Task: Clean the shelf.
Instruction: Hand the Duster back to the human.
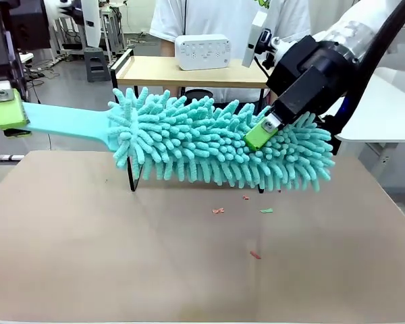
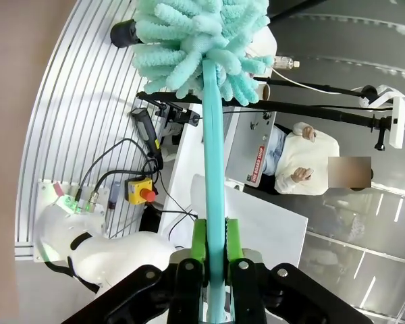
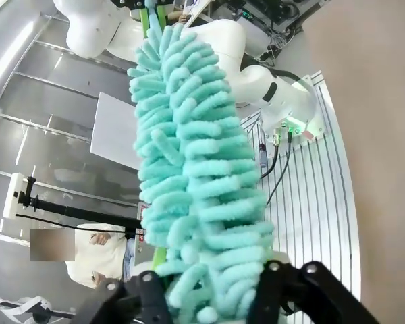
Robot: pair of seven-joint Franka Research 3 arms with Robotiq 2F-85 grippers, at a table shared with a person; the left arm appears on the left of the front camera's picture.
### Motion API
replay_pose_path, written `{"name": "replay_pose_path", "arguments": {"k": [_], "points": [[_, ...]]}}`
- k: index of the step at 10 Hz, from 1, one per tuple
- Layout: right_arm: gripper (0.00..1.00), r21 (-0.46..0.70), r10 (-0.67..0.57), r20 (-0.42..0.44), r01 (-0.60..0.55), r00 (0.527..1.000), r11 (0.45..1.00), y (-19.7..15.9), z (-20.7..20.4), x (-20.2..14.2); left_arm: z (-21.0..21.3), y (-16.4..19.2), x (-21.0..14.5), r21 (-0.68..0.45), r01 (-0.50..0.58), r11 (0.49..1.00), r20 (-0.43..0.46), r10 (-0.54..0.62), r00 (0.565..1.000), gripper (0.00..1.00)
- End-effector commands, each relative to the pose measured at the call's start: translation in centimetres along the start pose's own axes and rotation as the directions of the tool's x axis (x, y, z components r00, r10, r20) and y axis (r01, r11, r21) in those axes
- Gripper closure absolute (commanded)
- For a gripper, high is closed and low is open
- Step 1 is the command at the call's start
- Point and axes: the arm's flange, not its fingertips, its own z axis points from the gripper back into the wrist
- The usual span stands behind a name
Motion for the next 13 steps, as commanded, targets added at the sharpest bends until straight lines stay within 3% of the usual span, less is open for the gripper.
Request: {"name": "replay_pose_path", "arguments": {"k": [1,2,4,5,6,7,8,9,10,11,12,13], "points": [[0.86,0.001,0.007,-0.015,-0.007,1.000,1.000,0.2,0.4,-0.2,0.3,-0.2,-0.5,-0.015,0.011,1.000,0.004,-0.011,1.000,0.87],[0.96,0.010,0.008,-0.016,-0.008,1.000,1.000,0.2,0.4,-0.2,0.3,-0.2,-0.6,-0.014,0.011,1.000,0.002,-0.011,1.000,0.87],[1.00,0.016,-0.002,-0.016,0.002,1.000,1.000,0.1,0.4,-0.2,0.2,0.0,-0.5,-0.001,0.002,1.000,0.000,-0.002,1.000,0.87],[1.00,0.016,-0.002,-0.017,0.002,1.000,1.000,0.1,0.5,-0.2,0.1,0.1,-0.6,0.006,0.007,1.000,-0.012,-0.007,1.000,0.30],[1.00,0.016,-0.004,-0.018,0.004,1.000,1.000,0.1,0.5,-0.2,0.2,0.1,-0.7,0.014,0.000,1.000,-0.005,0.000,1.000,0.30],[1.00,0.015,-0.004,-0.017,0.004,1.000,1.000,0.1,0.5,-0.2,0.7,0.2,-1.1,0.016,-0.005,1.000,0.033,0.005,0.999,0.00],[1.00,0.016,-0.004,-0.016,0.004,1.000,1.000,0.1,0.6,-0.3,1.6,0.4,-2.1,0.024,-0.014,1.000,0.091,0.011,0.996,0.28],[1.00,0.020,-0.001,-0.006,0.001,1.000,1.000,0.1,0.9,-0.4,3.3,0.9,-3.9,0.009,-0.030,1.000,0.209,0.027,0.978,0.00],[1.00,0.021,0.008,0.015,-0.008,1.000,1.000,0.4,1.7,-0.6,6.4,2.6,-7.4,-0.004,-0.125,0.992,0.466,0.113,0.878,0.00],[1.00,0.016,0.022,0.053,-0.023,0.998,1.000,1.2,3.2,-1.1,9.1,4.8,-11.4,-0.079,-0.209,0.975,0.712,0.202,0.672,0.00],[1.00,-0.035,0.052,0.154,-0.047,0.987,0.998,2.6,6.0,-2.1,10.8,7.1,-15.6,-0.197,-0.198,0.960,0.866,0.265,0.425,0.00],[1.00,-0.129,0.087,0.320,-0.048,0.943,0.990,4.5,9.6,-4.0,11.4,9.1,-18.9,-0.290,-0.113,0.950,0.929,0.308,0.204,0.00]]}}
